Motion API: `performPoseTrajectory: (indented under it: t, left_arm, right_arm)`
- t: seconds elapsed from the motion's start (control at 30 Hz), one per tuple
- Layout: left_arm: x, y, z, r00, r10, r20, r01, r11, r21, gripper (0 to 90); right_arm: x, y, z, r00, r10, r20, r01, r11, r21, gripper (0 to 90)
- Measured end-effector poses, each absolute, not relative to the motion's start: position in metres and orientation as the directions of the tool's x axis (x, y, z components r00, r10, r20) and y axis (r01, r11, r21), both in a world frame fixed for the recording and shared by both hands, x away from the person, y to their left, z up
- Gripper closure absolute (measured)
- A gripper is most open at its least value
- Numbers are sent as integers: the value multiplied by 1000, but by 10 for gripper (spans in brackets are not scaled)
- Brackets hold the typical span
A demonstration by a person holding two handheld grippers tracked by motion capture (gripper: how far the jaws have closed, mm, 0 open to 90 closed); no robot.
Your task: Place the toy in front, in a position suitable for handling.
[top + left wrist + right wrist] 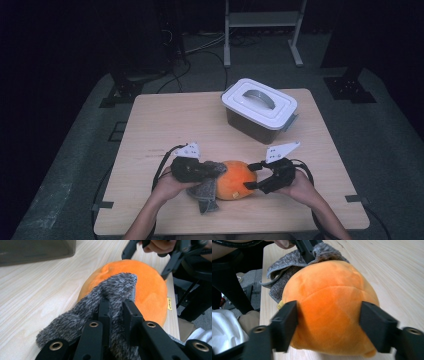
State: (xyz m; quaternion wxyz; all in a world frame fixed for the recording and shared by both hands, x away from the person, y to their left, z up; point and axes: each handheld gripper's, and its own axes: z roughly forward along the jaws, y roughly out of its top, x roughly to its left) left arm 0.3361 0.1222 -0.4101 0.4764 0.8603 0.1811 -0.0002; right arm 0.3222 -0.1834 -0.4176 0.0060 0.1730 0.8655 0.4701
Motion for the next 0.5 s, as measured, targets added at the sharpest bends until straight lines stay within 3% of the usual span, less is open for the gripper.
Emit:
performPoseTrajectory:
  t: [0.03,0.07,0.1,0.2,0.33,0.5]
  left_arm:
    - [335,122,-408,936,311,-164,304,-481,823,786]
    - [335,122,-408,936,311,-164,304,-481,823,787]
    - [333,121,-403,940,307,-151,289,-477,830,787]
    - [327,119,-389,952,267,-151,261,-443,858,786]
    - [322,108,-389,961,258,-98,222,-507,833,786]
    - [329,110,-403,951,271,-149,271,-495,825,789]
  right_arm:
    - [320,-182,-417,-943,305,131,275,500,821,512]
    - [320,-182,-417,-943,305,131,275,500,821,512]
    - [317,-182,-413,-949,300,100,239,475,847,660]
    - [316,-184,-402,-945,314,89,218,404,889,779]
    - [316,-177,-399,-946,312,87,216,407,888,748]
    - [318,-178,-401,-946,301,118,244,426,871,482]
